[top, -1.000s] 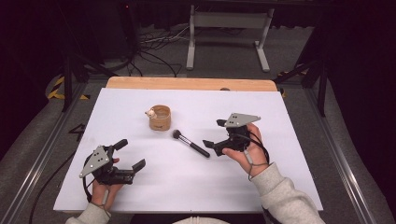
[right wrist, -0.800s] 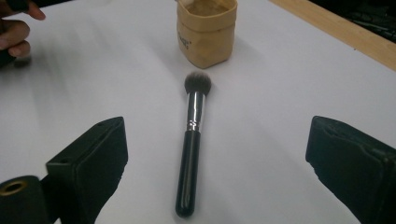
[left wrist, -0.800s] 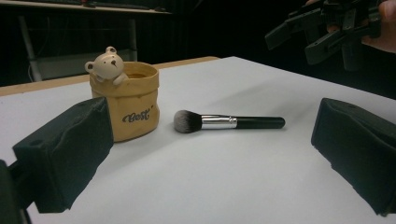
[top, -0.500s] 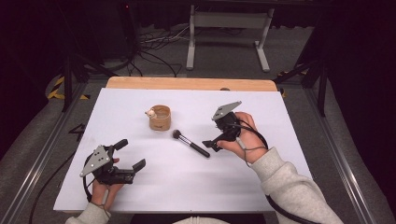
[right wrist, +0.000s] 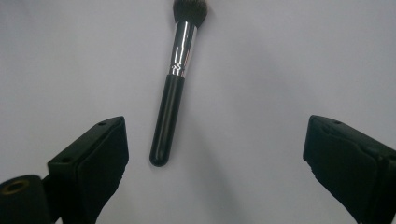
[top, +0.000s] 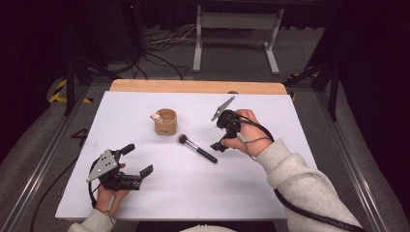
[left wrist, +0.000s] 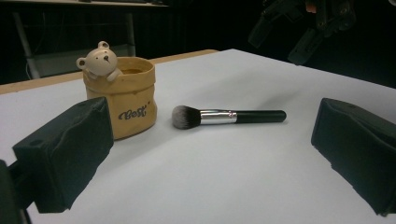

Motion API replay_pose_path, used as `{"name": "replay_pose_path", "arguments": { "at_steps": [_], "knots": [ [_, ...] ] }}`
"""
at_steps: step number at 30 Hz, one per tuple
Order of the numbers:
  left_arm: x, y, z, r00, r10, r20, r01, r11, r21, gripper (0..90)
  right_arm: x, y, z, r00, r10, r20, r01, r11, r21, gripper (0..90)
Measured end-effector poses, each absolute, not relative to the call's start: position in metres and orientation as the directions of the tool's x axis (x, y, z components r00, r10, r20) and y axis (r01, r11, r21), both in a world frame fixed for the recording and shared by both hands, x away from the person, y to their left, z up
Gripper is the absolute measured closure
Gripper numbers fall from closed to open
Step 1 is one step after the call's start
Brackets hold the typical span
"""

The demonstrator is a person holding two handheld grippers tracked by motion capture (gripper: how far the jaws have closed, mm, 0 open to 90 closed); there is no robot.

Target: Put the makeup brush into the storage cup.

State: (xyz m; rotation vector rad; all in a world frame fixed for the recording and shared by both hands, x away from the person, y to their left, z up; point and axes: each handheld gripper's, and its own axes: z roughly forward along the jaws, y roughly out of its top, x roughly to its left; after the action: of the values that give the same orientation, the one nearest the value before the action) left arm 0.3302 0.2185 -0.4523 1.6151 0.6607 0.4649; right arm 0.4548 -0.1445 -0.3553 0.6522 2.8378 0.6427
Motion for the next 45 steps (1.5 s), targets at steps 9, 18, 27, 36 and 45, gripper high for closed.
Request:
{"name": "replay_pose_path", "arguments": {
  "at_steps": [9, 18, 27, 36, 45],
  "knots": [
    [0.329, 0.221, -0.452, 0.752, 0.654, -0.082, 0.162, -0.062, 0.985, 0.0, 0.468, -0.135, -0.350, -0.894, 0.444, -0.051, 0.390, 0.831, 0.395, 5.5],
    [0.331, 0.220, -0.451, 0.751, 0.653, -0.093, 0.166, -0.050, 0.985, 0.0, 0.485, -0.129, -0.350, -0.878, 0.478, 0.018, 0.456, 0.824, 0.336, 6.8],
    [0.331, 0.222, -0.452, 0.751, 0.652, -0.106, 0.179, -0.046, 0.983, 0.0, 0.493, -0.121, -0.358, -0.872, 0.489, 0.039, 0.479, 0.832, 0.282, 10.2],
    [0.331, 0.221, -0.453, 0.750, 0.652, -0.111, 0.191, -0.053, 0.980, 0.0, 0.493, -0.112, -0.369, -0.866, 0.500, 0.020, 0.489, 0.836, 0.248, 11.7],
    [0.332, 0.221, -0.453, 0.752, 0.650, -0.111, 0.192, -0.055, 0.980, 0.0, 0.486, -0.106, -0.387, -0.868, 0.495, 0.045, 0.492, 0.842, 0.220, 16.3]
  ]
}}
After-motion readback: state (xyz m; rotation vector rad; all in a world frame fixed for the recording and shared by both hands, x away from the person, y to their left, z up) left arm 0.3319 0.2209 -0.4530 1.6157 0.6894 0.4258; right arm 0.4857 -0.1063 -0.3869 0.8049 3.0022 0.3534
